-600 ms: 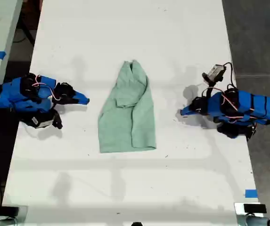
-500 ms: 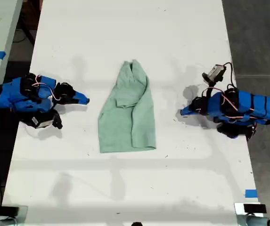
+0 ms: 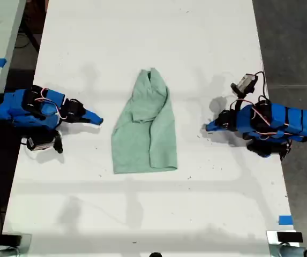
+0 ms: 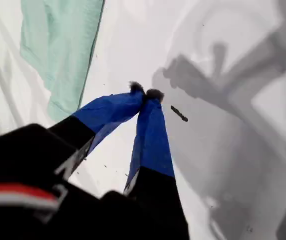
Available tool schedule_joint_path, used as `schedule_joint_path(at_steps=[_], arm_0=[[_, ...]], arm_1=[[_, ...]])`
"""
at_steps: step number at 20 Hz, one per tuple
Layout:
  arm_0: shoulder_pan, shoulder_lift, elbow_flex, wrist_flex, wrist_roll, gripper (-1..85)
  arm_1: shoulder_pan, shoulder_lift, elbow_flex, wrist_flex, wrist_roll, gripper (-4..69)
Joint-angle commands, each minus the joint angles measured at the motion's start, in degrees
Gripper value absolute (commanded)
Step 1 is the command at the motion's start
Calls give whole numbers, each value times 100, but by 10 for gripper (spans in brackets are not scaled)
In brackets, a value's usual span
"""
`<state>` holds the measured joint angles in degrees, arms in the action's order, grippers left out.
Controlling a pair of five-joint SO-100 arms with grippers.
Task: Fold t shirt
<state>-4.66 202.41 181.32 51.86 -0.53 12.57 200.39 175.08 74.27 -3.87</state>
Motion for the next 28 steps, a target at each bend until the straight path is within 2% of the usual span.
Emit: schedule_joint_path(at_steps=[1,2,5,7,9,13,16,21,22,23,24,28], arm_0=[[650,-3498,-1591,-149,-773,-1],[1002,-4983,-2470,70,-1160,14],[1670,-7972,-4579,861,-2408,163],[1793,-9483,-5757,1055,-2435,239],[1811,-10477,-6768,1310,-2364,241],[1767,-10986,-7734,1881,-2619,225],[1521,-11294,-7884,1907,-2584,220],[1213,-12437,-8648,1934,-2109,200],[1187,-12604,-8789,1960,-2030,152],[1160,-12727,-8877,1986,-1934,30],[1151,-12779,-8886,2021,-1916,-1],[1274,-12639,-8895,2584,-2171,-1]], arm_1=[[62,79,316,18,70,11],[62,79,316,26,79,11],[44,79,316,35,105,11],[35,79,316,35,105,11],[35,79,316,35,105,11],[35,79,316,35,97,11],[26,79,316,35,88,11],[26,79,316,35,88,11],[26,79,316,35,88,11],[26,79,316,35,79,11],[26,79,316,35,79,11],[18,79,316,35,79,11]])
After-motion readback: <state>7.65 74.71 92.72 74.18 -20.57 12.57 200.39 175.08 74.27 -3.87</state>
